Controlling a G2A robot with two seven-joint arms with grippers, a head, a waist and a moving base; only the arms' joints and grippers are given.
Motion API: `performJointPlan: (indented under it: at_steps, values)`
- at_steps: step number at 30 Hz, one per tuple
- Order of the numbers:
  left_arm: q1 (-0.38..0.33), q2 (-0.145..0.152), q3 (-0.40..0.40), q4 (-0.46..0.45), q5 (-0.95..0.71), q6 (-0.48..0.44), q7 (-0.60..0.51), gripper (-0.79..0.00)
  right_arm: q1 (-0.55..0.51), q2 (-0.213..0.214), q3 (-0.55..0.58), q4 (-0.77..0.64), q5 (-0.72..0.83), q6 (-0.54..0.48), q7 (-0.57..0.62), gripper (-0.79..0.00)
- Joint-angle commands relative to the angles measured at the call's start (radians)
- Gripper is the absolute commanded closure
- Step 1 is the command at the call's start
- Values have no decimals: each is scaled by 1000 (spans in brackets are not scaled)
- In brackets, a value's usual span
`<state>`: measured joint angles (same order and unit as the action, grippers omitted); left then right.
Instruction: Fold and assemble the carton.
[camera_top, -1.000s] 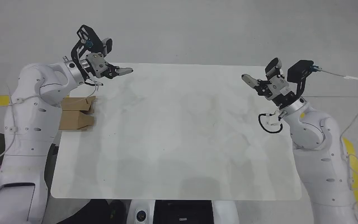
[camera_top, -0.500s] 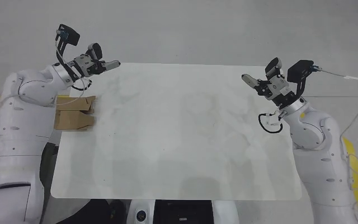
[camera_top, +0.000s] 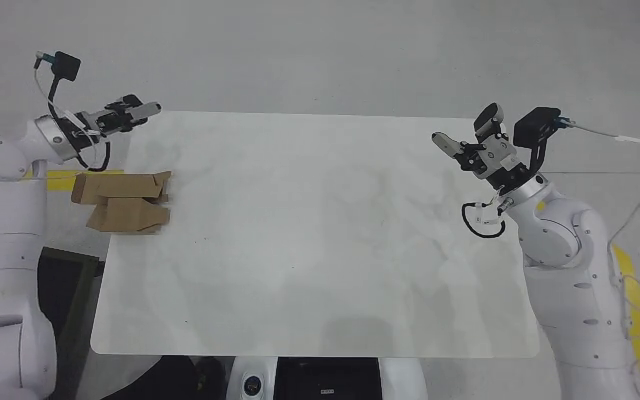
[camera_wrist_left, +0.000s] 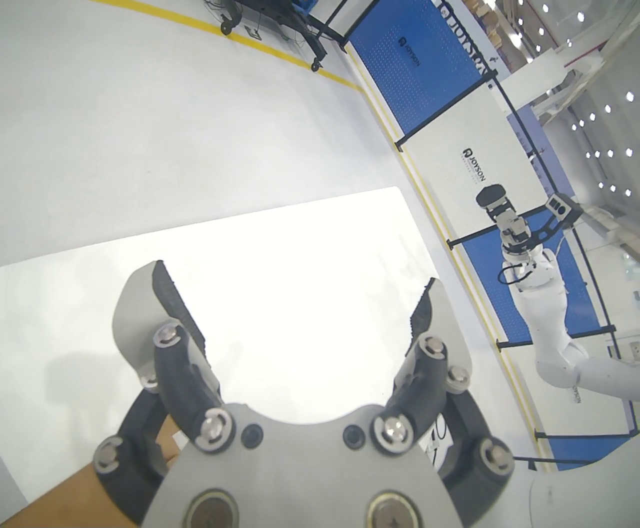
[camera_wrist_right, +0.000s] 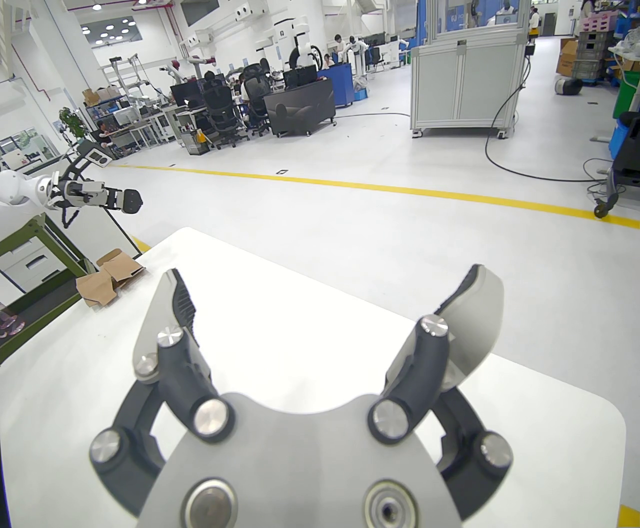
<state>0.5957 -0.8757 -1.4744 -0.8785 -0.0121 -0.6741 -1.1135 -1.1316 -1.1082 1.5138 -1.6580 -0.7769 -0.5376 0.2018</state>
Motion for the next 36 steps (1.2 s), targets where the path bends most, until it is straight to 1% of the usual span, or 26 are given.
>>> performJointPlan:
  at_steps: [1,4,8,15,17,19,25,29,36]
  values:
    - [-11,6,-9,44,-9,9,-8,-785,0,0,0,0,0,0,0,-785]
    - [-29,14,-18,105,-24,39,-22,-785,0,0,0,0,0,0,0,-785]
    - [-52,28,-40,187,-13,53,-7,-785,0,0,0,0,0,0,0,-785]
    - [-79,62,-74,312,67,73,63,-785,0,0,0,0,0,0,0,-785]
    - [-86,73,-76,332,125,82,100,-785,0,0,0,0,0,0,0,-785]
    - [-92,79,-86,355,114,89,108,-785,0,0,0,0,0,0,0,-785]
    - [-96,107,-99,405,193,106,172,-785,0,0,0,0,0,0,0,-785]
    - [-103,118,-105,460,200,154,194,-785,0,0,0,0,0,0,0,-785]
    - [-107,132,-89,524,268,228,258,-785,0,0,0,0,0,0,0,-785]
